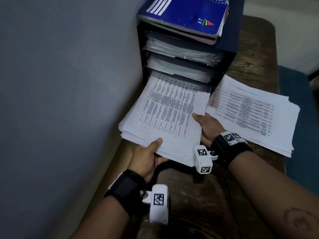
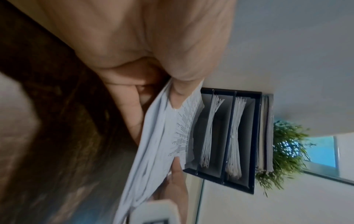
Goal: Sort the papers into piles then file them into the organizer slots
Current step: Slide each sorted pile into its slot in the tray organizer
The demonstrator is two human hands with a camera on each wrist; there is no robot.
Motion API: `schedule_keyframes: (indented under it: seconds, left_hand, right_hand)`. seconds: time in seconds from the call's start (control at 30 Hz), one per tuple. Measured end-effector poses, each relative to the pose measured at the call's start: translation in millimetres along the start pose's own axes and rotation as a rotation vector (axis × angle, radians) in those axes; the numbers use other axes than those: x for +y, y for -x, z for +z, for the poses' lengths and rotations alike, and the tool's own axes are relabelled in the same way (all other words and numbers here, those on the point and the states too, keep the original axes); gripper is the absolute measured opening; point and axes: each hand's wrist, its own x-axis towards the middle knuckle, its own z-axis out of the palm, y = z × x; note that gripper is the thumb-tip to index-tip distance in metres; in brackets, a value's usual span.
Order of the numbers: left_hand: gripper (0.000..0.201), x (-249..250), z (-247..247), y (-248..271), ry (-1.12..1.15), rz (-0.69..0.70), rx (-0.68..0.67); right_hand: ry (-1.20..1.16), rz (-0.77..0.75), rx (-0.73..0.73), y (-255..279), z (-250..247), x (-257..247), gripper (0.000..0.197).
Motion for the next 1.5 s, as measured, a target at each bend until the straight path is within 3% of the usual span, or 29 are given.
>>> schedule_keyframes:
  seconds: [0.1, 0.27, 0.5, 0.63, 0.73, 0.83, 1.2, 1.5]
  left_hand:
    - [0.03, 8, 7, -19, 0.026, -0.022, 0.053]
    - [0.031, 20, 23, -61, -0.024, -0.025, 0.096]
    - [0.034, 41, 57, -115, -0.055, 0.017, 0.107]
    - [0.026, 38, 68, -125, 0.053, -0.025, 0.042]
    - [0.02, 24, 71, -123, -0.086, -0.127, 0.001]
    - [0.03, 17, 76, -134, -0.141, -0.086, 0.032]
    - [0.027, 28, 108, -164, -0.235, -0.033, 0.057]
    - [0.025, 38, 121, -177, -0.123, -0.05, 0.035]
  right_hand:
    - [0.017, 0.052, 0.057, 2, -9, 3, 0.043]
    - [0.34, 0.148, 0.156, 37, -48, 38, 0.015]
    - [0.836, 0.202, 0.244, 103, -101, 50, 0.034]
    - [0.672, 0.22, 0.264, 111, -112, 54, 0.032]
    - [0.557, 0.257, 0.268, 109, -114, 53, 0.029]
    - [0.527, 0.266, 0.274, 108, -115, 56, 0.029]
    - [0.48, 0.37, 0.261, 99, -122, 53, 0.028]
    - [0.467, 0.398, 0.271, 96, -122, 55, 0.027]
